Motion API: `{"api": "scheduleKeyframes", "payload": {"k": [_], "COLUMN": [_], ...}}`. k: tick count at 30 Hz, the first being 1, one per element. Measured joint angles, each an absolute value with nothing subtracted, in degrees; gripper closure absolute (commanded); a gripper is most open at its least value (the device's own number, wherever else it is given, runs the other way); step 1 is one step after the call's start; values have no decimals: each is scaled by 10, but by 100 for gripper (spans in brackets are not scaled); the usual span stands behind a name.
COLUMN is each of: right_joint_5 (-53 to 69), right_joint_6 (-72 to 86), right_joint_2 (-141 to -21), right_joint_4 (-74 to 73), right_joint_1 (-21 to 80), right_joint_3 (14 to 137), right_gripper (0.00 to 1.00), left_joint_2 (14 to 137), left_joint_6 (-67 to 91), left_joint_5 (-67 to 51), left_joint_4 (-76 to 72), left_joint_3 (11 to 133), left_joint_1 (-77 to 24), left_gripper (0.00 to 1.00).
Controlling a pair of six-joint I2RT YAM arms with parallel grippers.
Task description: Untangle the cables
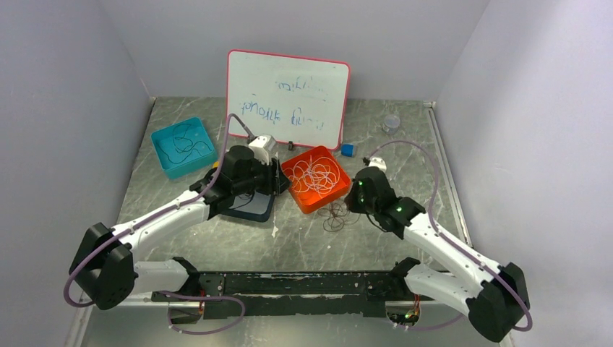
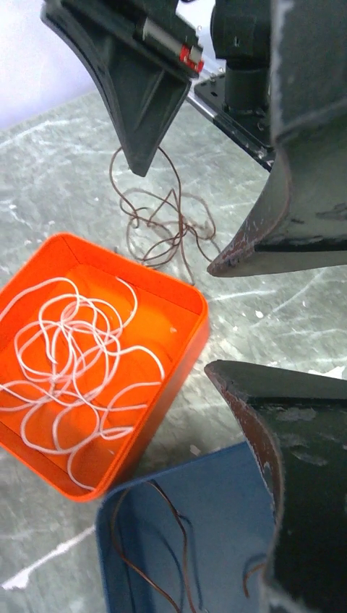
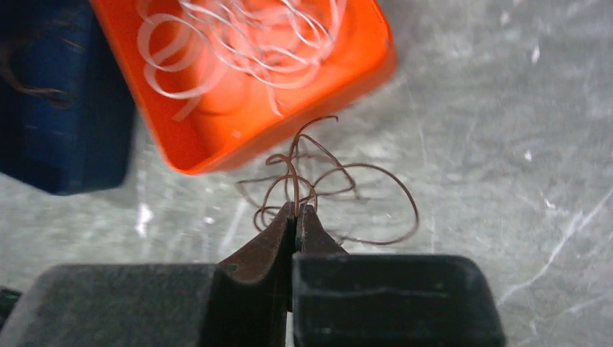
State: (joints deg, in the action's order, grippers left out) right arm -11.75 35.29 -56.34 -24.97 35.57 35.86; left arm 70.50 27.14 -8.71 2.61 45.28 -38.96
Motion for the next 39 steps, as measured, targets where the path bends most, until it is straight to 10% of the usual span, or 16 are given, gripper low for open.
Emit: {"api": "scheduleKeyframes", "payload": {"k": [30, 39], "right_joint_5": [-20, -21], "right_joint_6": [310, 311], "right_joint_2": [-455, -444], "right_joint_4": [-315, -300], "right_joint_1": [356, 356], "right_joint_3": [569, 576], "right_gripper": [100, 100], "left_joint_2": [825, 838], "left_joint_6": [294, 295], "left_joint_5": [-153, -163], "left_joint_4": [-197, -199], "left_joint_3": [500, 502], "left_joint_1": [-496, -506], "left_gripper": [36, 58]}}
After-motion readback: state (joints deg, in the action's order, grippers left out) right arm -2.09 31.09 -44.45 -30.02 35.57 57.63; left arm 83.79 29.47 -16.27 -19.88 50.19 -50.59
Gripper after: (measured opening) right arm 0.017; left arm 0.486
